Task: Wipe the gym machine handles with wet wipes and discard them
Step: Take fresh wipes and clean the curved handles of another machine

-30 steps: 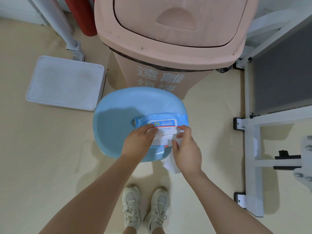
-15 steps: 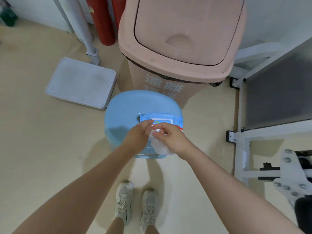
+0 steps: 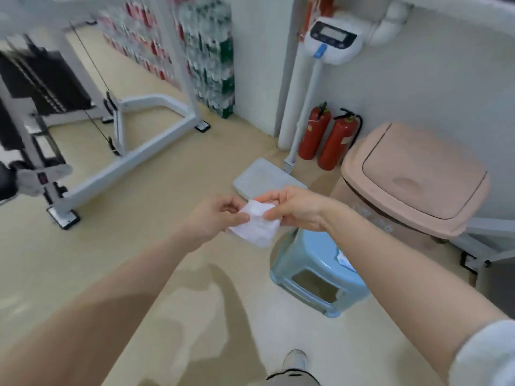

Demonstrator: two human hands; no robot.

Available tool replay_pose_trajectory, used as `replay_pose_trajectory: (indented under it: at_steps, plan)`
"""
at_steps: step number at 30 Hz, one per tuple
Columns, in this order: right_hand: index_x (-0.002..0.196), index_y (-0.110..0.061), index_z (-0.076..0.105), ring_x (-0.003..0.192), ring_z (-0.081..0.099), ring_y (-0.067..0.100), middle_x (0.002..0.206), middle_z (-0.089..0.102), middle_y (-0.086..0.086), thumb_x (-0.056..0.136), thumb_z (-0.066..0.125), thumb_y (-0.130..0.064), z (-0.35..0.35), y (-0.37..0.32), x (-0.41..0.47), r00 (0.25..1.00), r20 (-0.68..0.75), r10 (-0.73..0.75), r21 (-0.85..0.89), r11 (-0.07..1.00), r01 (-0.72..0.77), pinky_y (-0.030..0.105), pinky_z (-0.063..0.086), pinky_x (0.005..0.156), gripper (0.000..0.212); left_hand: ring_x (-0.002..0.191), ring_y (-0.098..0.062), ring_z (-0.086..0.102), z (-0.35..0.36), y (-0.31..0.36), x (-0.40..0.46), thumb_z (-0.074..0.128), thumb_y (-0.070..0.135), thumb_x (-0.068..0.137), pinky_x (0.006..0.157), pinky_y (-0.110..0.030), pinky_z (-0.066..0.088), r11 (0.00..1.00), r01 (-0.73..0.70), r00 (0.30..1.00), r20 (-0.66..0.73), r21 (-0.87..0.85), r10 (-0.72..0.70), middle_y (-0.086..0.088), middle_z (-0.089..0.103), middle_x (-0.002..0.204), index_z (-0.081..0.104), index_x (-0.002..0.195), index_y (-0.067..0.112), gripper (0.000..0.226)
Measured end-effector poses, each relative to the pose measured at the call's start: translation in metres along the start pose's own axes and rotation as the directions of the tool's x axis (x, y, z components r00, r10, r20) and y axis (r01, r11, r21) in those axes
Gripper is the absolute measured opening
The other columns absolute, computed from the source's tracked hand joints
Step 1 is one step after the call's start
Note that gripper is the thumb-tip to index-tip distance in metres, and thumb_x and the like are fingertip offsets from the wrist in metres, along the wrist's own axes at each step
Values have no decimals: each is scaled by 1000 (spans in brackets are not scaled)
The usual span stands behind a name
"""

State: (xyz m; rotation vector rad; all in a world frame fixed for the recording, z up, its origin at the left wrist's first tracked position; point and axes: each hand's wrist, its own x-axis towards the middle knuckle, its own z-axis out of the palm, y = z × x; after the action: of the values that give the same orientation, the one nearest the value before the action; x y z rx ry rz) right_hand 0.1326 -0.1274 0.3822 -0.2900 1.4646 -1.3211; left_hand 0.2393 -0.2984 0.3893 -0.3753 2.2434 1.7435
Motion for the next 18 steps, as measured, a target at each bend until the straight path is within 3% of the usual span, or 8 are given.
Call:
replay_pose_trajectory:
  at_steps: [5,8,12,16,18]
  plan:
    - [94,-10,62,83,64,14,88,66,3,69,65,-7,139,-47,57,996,88,-36,-107,993,45,22,53,76,26,48,-3,48,-141,-34,-82,62,12,86,45,-15,36,996,-41,996,-75,84,47,12,54,61,57,78,17,11]
    - [80,-13,58,76,65,10,77,67,-2,69,61,-7,215,-63,91,988,88,-127,7,992,127,19,53,76,13,43,-3,43,-215,-55,-122,59,12,89,40,-15,32,993,-35,994,-103,109,46,15,52,52,54,77,17,14]
    - [69,-17,68,79,65,13,78,69,0,69,65,-10,283,-83,134,965,115,-237,183,960,214,22,52,82,8,47,-11,36,-293,-70,-148,57,19,90,41,-17,28,985,-15,987,-154,172,42,3,43,55,53,76,20,15]
    - [71,-17,73,69,67,13,76,70,-1,64,76,-17,317,-120,176,962,71,-265,213,946,245,23,54,66,8,44,-9,31,-357,-71,-149,57,24,89,43,-20,26,971,-62,970,-216,229,113,10,37,48,51,75,20,16]
    - [78,-16,71,65,66,13,76,70,0,73,66,-16,328,-142,198,977,50,-207,147,969,197,23,53,59,8,47,-11,38,-387,-69,-145,56,24,90,48,-20,33,952,-84,958,-238,294,158,8,44,53,51,77,20,14]
